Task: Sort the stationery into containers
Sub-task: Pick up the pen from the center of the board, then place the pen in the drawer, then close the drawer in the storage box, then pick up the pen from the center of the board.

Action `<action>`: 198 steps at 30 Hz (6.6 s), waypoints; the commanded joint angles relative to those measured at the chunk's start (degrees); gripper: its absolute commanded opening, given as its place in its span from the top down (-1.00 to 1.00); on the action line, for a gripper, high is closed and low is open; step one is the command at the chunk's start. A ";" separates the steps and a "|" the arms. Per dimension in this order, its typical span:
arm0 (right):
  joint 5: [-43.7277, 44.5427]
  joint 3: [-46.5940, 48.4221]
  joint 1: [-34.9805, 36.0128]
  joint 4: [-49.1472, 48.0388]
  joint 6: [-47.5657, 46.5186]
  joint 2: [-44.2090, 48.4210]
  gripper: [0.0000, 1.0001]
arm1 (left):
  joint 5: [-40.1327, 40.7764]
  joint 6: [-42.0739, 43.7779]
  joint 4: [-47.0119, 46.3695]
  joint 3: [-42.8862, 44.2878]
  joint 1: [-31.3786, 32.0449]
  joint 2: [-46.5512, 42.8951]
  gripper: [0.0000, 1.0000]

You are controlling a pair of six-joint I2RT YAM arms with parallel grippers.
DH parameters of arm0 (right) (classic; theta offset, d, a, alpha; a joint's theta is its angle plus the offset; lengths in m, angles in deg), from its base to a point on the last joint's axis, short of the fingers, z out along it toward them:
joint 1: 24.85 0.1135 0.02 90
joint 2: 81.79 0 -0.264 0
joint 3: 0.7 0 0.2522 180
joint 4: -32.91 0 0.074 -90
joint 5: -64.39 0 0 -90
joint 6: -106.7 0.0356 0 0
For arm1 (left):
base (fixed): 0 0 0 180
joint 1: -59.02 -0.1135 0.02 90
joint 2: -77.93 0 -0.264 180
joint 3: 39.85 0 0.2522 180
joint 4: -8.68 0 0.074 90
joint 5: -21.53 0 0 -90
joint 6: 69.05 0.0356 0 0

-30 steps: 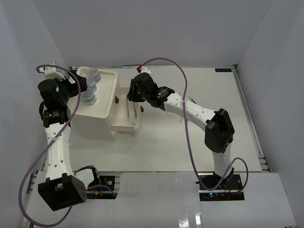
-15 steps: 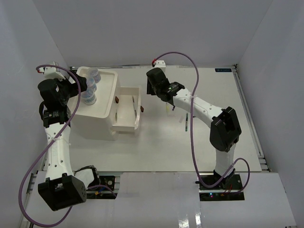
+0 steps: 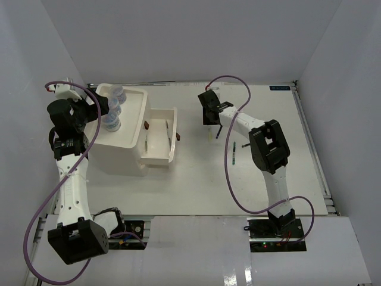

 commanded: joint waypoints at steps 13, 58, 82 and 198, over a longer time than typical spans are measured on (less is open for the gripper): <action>-3.40 1.91 -0.80 1.03 0.39 -6.76 0.45 | -0.70 -0.12 0.21 0.05 -0.55 -0.70 -0.96; -12.54 -9.32 17.40 -13.74 -6.00 20.91 0.26 | -0.70 -0.38 -0.23 -0.38 -0.64 -1.05 -0.96; -53.58 -8.65 8.77 -12.85 -41.45 9.85 0.12 | -2.63 -1.35 -0.41 -0.30 -0.55 -0.09 -0.96; -3.22 -52.23 -6.25 -13.04 6.02 34.09 0.80 | 11.51 -5.57 12.78 14.64 51.81 18.45 -0.96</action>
